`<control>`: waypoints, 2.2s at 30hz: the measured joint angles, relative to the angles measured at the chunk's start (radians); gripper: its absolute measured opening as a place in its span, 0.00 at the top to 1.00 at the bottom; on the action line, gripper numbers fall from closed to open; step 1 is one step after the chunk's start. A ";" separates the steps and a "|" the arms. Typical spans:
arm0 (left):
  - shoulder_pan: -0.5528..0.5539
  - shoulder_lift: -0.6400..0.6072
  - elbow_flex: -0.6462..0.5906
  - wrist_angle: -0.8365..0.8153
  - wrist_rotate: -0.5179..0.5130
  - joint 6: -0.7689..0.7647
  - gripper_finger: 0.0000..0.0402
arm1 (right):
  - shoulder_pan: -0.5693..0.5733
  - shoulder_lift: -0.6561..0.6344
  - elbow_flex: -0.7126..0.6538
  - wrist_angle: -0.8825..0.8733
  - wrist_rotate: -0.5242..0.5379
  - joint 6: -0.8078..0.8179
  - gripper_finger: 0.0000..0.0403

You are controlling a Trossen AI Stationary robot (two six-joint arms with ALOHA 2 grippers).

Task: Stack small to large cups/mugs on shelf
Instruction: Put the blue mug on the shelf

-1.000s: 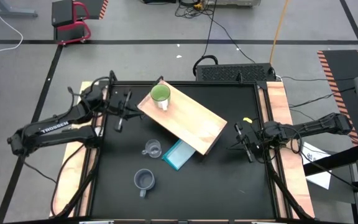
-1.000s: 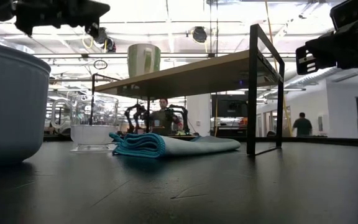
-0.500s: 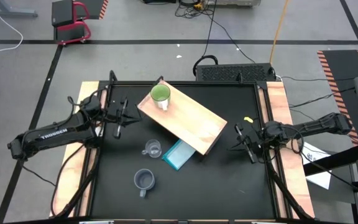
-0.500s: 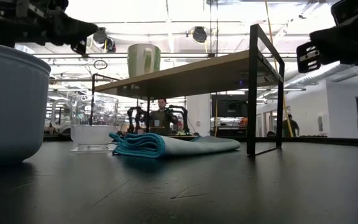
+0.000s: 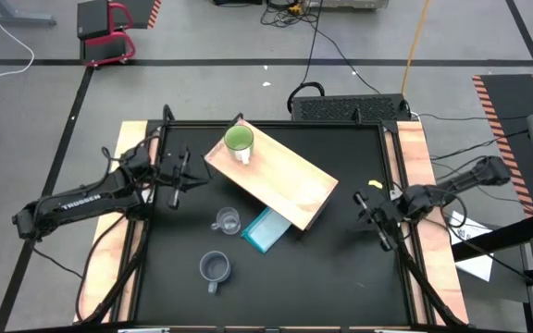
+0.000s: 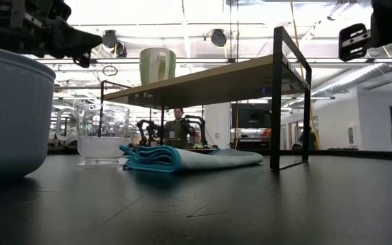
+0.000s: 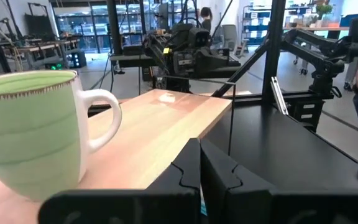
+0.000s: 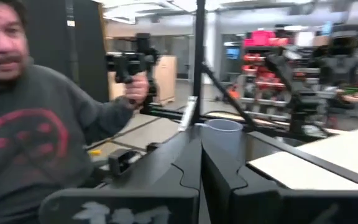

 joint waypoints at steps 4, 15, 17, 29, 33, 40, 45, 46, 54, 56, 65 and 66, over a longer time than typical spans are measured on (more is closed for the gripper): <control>0.000 0.000 -0.014 0.000 0.000 0.004 1.00 | 0.082 0.000 0.000 -0.006 0.169 -0.037 1.00; 0.000 0.000 -0.050 0.001 0.001 0.057 1.00 | 0.185 0.000 0.000 -0.021 0.374 -0.076 1.00; 0.000 0.000 -0.059 0.002 0.001 0.080 1.00 | 0.184 0.000 0.000 -0.042 0.438 -0.078 1.00; 0.000 0.000 -0.114 0.032 0.001 0.113 1.00 | 0.147 -0.001 0.000 -0.078 0.477 -0.088 1.00; 0.000 0.000 -0.114 0.032 0.002 0.112 1.00 | 0.143 0.000 0.000 -0.099 0.435 -0.083 1.00; 0.000 0.000 -0.114 0.030 0.004 0.142 1.00 | 0.143 0.000 0.000 -0.170 0.431 -0.086 1.00; 0.000 0.000 -0.114 0.024 0.005 0.165 1.00 | 0.143 -0.001 0.000 -0.179 0.278 -0.105 1.00; 0.000 0.000 -0.114 0.024 0.005 0.165 1.00 | 0.143 -0.001 0.000 -0.178 0.235 -0.120 1.00; 0.000 0.000 -0.114 0.005 0.010 0.165 1.00 | 0.143 0.000 0.000 -0.152 0.044 -0.200 1.00; 0.000 0.000 -0.114 0.000 0.010 0.169 1.00 | 0.143 0.000 0.000 -0.124 0.044 -0.219 1.00; 0.000 0.000 -0.114 -0.002 0.014 0.176 0.99 | -0.008 0.000 0.000 -0.052 0.050 -0.222 1.00; 0.000 0.000 -0.114 -0.002 0.019 0.176 0.99 | -0.036 0.000 0.000 -0.054 0.049 -0.211 1.00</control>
